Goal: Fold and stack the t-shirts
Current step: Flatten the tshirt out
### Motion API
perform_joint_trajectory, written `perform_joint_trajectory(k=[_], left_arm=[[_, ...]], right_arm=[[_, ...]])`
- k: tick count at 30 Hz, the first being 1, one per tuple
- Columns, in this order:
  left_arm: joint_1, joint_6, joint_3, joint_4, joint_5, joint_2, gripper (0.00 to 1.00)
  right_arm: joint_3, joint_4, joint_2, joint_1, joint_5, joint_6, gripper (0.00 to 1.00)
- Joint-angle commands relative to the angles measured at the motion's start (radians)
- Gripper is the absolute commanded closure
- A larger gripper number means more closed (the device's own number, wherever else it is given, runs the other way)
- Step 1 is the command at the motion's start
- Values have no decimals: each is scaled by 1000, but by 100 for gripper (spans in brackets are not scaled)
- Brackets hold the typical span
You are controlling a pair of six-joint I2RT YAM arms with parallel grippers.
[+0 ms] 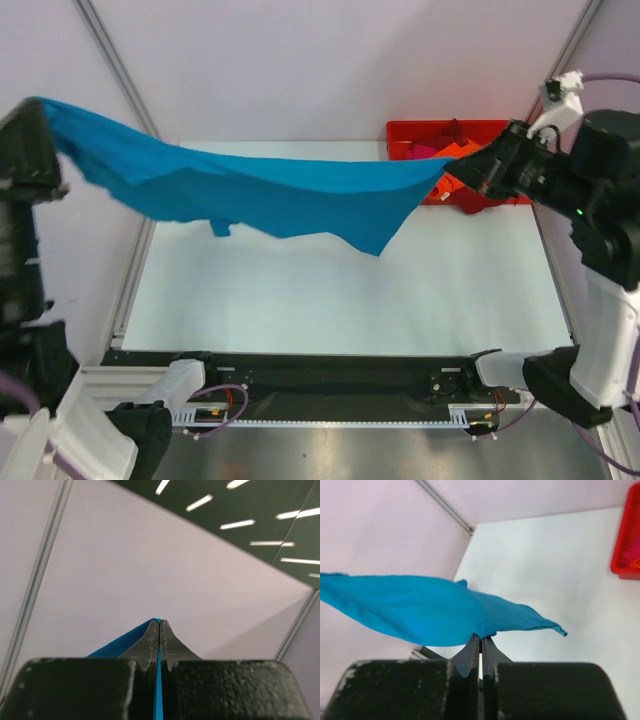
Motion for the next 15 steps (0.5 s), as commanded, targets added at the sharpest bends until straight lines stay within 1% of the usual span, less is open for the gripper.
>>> perform_joint_trajectory(k=[1, 7, 10, 15], left_arm=[[-2, 26, 100, 91, -65, -25, 100], [-4, 15, 88, 149, -80, 45, 100], [-4, 8, 25, 241, -102, 87, 100], [-4, 32, 17, 371, -136, 200, 100]], right_arm=[[13, 60, -84, 3, -64, 45, 100], [-4, 147, -61, 6, -97, 85, 100], [-35, 215, -6, 4, -100, 94, 100], [-33, 356, 152, 6, -112, 105, 100]])
